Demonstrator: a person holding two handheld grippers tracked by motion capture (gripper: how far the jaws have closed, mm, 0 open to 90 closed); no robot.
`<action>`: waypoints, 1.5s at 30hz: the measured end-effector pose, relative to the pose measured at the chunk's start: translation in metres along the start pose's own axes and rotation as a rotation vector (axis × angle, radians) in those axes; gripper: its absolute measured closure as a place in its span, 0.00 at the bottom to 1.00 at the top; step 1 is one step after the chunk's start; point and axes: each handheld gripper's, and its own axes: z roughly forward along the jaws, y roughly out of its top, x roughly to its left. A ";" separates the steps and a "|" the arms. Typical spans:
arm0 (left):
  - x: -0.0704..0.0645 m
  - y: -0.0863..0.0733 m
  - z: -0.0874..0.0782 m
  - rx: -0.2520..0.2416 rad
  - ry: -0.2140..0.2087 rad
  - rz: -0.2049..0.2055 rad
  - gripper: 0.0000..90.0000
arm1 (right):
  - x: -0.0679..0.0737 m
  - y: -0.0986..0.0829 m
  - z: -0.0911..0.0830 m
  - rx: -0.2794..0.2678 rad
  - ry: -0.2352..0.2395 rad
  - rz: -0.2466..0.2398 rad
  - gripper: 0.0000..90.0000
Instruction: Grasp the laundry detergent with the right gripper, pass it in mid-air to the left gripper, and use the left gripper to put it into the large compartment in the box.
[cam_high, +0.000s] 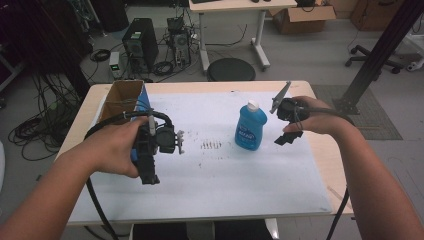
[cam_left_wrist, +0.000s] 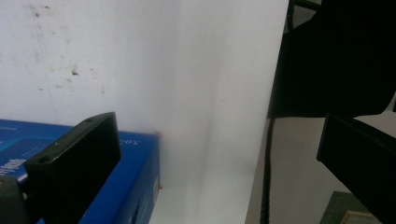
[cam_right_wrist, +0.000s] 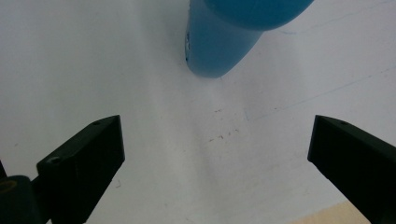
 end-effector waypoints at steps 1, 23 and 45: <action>0.000 0.000 0.000 0.000 0.000 0.000 0.00 | 0.000 0.000 0.000 0.000 0.000 0.000 0.04; -0.004 0.003 0.009 -0.010 -0.008 0.021 0.00 | 0.003 -0.014 0.036 -0.162 0.008 0.094 0.04; -0.008 0.004 0.005 -0.018 0.006 0.031 0.00 | 0.004 -0.011 0.058 -0.339 -0.025 0.153 0.04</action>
